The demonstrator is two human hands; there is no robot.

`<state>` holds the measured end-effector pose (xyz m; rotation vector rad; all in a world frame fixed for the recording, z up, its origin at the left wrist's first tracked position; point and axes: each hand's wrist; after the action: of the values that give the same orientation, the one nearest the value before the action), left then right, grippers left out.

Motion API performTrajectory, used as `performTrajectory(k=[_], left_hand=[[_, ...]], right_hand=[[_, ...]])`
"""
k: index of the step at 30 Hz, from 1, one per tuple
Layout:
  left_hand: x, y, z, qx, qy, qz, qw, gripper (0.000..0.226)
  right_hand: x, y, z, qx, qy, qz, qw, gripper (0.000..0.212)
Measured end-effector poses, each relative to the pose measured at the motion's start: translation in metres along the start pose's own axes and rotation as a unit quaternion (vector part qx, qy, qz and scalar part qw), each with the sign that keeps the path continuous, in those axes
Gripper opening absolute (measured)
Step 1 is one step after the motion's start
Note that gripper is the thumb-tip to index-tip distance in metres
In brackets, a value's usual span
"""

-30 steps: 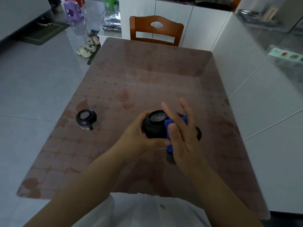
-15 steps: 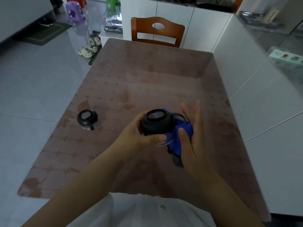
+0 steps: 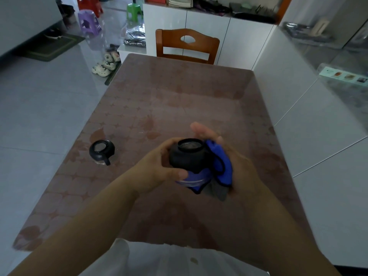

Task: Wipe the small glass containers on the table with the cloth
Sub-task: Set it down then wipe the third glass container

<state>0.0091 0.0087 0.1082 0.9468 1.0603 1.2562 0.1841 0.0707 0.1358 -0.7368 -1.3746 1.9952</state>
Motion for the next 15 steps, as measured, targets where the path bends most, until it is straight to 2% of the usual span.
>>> performTrajectory(k=[3,5,9,12,15], left_hand=[[0.001,-0.001,-0.002,-0.012,-0.017,-0.006,1.000,0.091],[0.001,-0.003,-0.003,-0.011,-0.023,-0.009,1.000,0.086],[-0.001,-0.003,-0.002,-0.018,-0.037,-0.012,0.999,0.071],[-0.002,0.000,0.002,0.009,-0.043,-0.005,0.999,0.077],[-0.003,-0.001,0.005,0.031,-0.046,-0.006,0.998,0.075]], right_hand=[[0.002,0.003,-0.003,0.023,-0.014,0.010,1.000,0.046],[0.002,0.005,-0.004,-0.008,0.000,-0.012,1.000,0.036],[0.005,0.012,-0.005,-0.045,0.030,-0.040,0.998,0.035],[0.007,0.018,-0.009,-0.033,0.049,-0.026,0.998,0.033],[0.008,0.025,-0.016,-0.091,0.092,-0.021,0.991,0.028]])
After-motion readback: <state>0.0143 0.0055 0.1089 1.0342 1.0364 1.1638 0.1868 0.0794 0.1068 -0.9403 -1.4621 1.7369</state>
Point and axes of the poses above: each hand's wrist, its own x-axis towards the middle knuckle, its own z-axis out of the palm, y = z × x, and after that the axes turned 8 degrees about y, right-handed
